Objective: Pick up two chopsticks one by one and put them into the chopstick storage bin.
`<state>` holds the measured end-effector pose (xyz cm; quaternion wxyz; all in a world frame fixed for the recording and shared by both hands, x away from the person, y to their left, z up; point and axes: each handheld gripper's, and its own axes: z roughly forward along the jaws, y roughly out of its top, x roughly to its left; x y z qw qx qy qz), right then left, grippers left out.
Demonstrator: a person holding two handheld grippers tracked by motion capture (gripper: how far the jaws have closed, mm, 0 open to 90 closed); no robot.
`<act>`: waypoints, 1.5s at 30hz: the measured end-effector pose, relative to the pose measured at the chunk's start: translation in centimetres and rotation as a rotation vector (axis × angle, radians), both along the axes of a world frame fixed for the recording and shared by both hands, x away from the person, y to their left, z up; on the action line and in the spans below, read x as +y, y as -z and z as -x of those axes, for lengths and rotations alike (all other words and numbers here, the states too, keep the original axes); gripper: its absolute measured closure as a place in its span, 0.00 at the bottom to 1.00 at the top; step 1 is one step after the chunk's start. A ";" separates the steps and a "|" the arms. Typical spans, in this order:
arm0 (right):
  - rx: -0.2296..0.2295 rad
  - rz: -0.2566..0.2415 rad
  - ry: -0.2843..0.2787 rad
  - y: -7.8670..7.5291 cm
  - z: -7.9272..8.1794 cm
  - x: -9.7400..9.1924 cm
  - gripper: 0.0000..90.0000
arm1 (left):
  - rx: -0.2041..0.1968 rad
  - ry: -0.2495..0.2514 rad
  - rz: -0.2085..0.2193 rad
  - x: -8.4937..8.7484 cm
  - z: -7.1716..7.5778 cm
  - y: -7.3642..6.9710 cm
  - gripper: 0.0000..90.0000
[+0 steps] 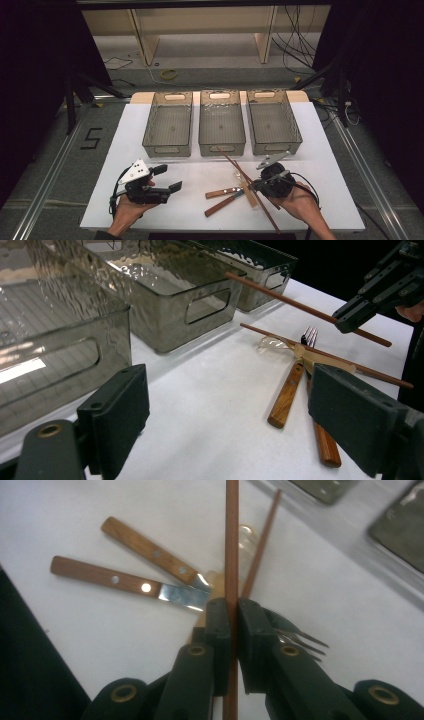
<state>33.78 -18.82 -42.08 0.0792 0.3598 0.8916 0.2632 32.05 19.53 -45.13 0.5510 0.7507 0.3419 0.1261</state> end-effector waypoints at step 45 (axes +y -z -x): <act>-0.059 0.166 -0.511 -1.7 2.3 6.8 0.94 | -0.098 0.511 -0.639 -10.3 -0.3 -3.1 0.61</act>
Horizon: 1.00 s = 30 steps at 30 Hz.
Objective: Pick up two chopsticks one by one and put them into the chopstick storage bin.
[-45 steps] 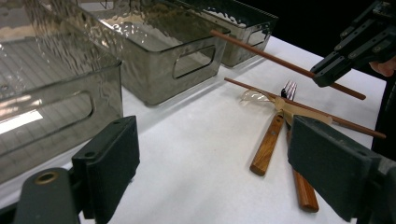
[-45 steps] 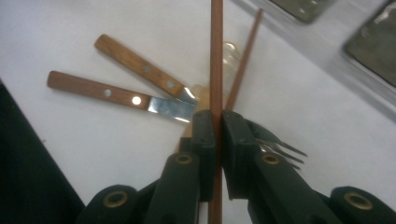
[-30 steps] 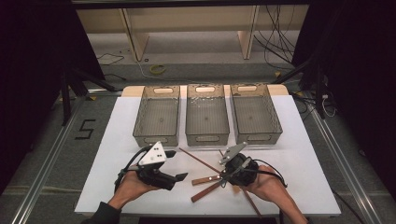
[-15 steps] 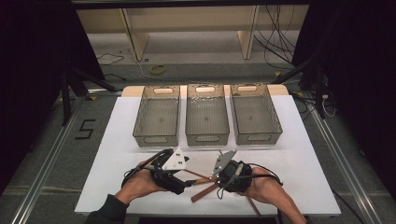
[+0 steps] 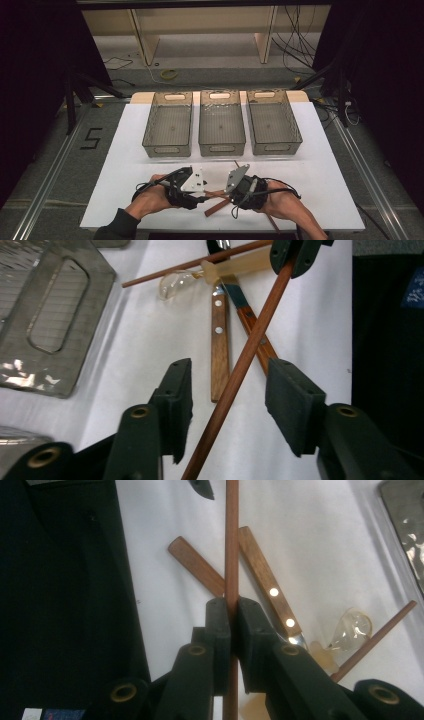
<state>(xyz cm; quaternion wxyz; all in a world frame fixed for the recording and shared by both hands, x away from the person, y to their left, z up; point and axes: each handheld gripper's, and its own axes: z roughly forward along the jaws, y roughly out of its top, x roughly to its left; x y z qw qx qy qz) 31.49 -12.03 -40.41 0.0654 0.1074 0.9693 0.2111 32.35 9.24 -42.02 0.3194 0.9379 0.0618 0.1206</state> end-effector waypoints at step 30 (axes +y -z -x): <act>-0.055 0.026 -0.050 0.2 -0.3 -0.2 0.76 | 0.020 0.133 -0.068 -0.5 0.7 0.6 0.93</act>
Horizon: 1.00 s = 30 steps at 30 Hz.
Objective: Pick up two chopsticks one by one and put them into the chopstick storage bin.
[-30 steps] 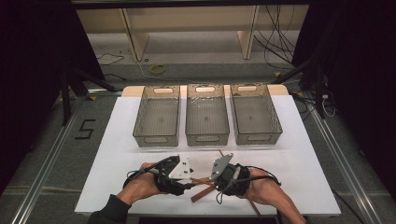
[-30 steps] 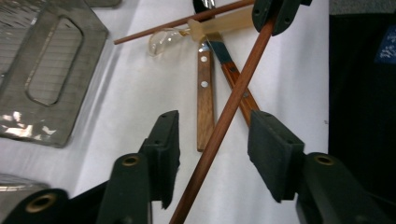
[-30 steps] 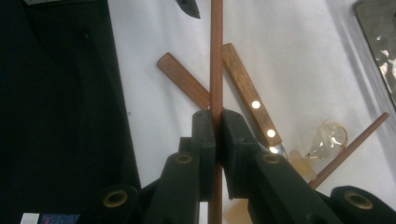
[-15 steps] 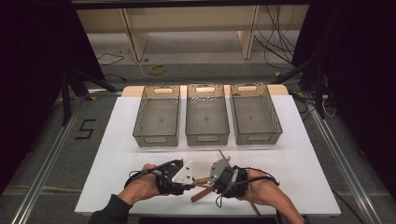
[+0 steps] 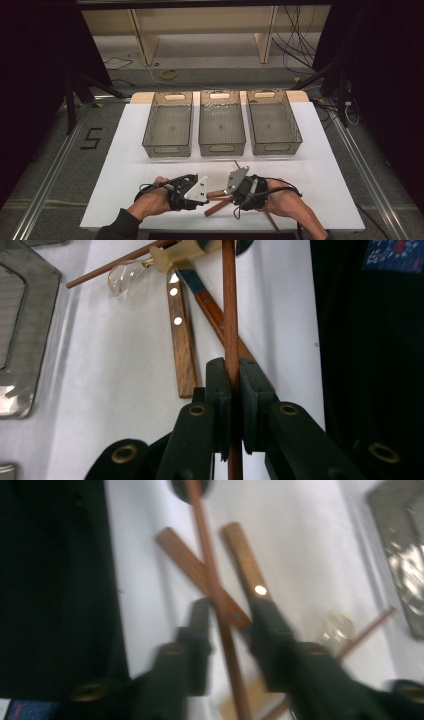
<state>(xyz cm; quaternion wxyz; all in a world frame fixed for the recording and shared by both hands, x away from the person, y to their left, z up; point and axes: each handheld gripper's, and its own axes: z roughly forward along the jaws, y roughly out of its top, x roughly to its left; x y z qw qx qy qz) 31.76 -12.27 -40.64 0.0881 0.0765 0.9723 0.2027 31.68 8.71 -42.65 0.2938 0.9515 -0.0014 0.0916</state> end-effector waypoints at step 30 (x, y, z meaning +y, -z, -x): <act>0.019 -0.343 0.583 2.0 -0.9 -7.8 0.30 | 0.038 -0.539 0.237 6.7 -5.4 -2.1 0.93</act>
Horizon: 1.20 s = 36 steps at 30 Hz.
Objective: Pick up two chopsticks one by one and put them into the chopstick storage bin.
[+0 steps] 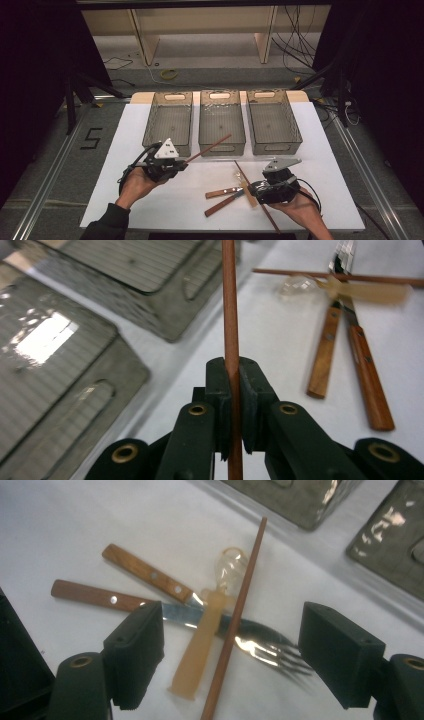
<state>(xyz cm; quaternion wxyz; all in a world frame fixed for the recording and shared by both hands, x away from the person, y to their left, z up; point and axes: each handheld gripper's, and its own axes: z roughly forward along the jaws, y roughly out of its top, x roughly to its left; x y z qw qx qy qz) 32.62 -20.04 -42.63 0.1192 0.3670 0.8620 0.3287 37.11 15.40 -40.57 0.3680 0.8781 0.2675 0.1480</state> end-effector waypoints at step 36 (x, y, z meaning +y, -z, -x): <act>0.061 -0.033 0.030 1.5 1.1 -1.0 0.27 | 0.084 -0.378 0.121 5.7 -13.1 -1.2 0.93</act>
